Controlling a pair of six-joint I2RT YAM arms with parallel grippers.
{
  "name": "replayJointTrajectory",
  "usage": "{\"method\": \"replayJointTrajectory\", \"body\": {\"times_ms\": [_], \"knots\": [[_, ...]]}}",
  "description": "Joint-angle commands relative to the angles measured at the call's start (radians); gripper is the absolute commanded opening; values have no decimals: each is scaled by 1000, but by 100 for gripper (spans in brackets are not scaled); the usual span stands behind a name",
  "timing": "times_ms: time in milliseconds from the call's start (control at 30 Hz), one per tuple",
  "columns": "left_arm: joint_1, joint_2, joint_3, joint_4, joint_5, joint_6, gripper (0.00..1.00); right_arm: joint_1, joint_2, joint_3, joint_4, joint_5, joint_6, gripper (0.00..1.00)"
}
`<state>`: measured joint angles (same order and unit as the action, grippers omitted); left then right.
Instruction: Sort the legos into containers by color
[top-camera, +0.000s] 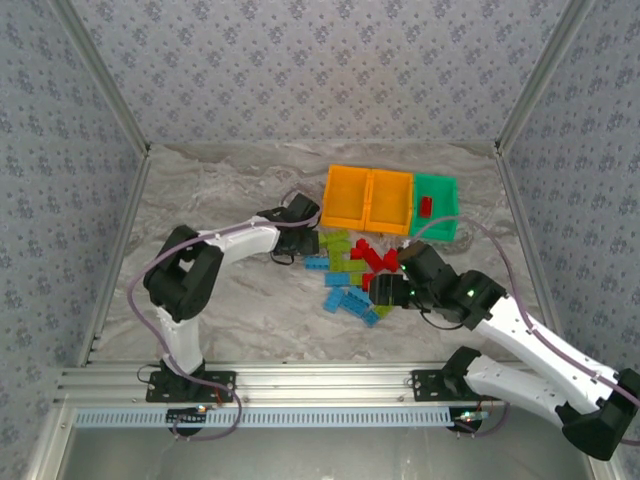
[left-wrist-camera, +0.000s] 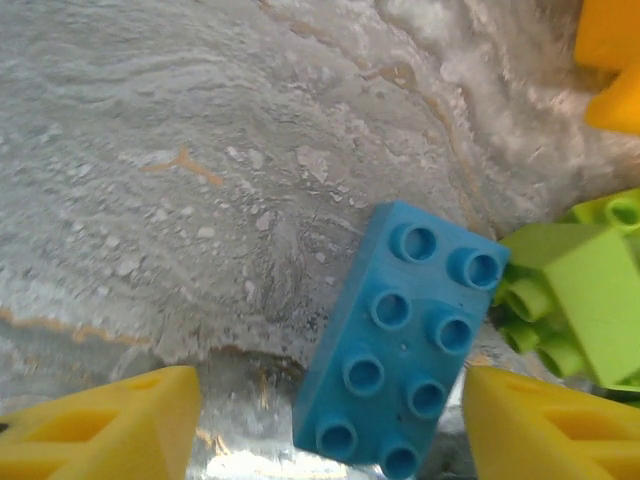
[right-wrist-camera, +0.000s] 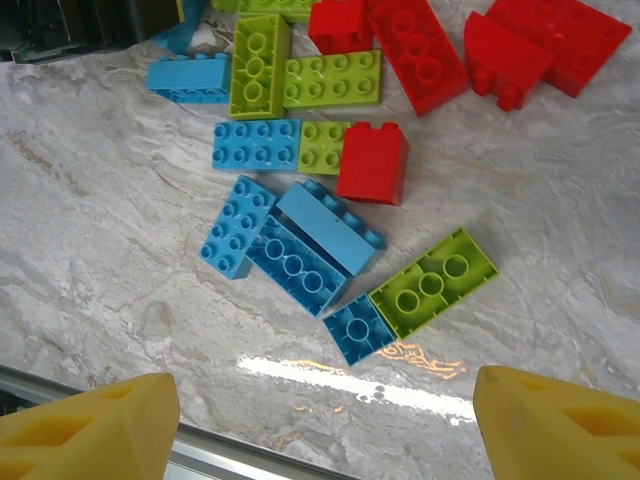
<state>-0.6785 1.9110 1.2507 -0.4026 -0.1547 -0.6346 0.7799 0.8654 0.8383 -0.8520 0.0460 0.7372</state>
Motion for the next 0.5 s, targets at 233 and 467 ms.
{"method": "replayJointTrajectory", "body": {"times_ms": [233, 467], "knots": [[-3, 10, 8, 25, 54, 88, 33, 23, 4, 46, -26, 47, 45, 84], [-19, -269, -25, 31, 37, 72, 28, 31, -4, 59, -24, 86, 59, 86]]}}
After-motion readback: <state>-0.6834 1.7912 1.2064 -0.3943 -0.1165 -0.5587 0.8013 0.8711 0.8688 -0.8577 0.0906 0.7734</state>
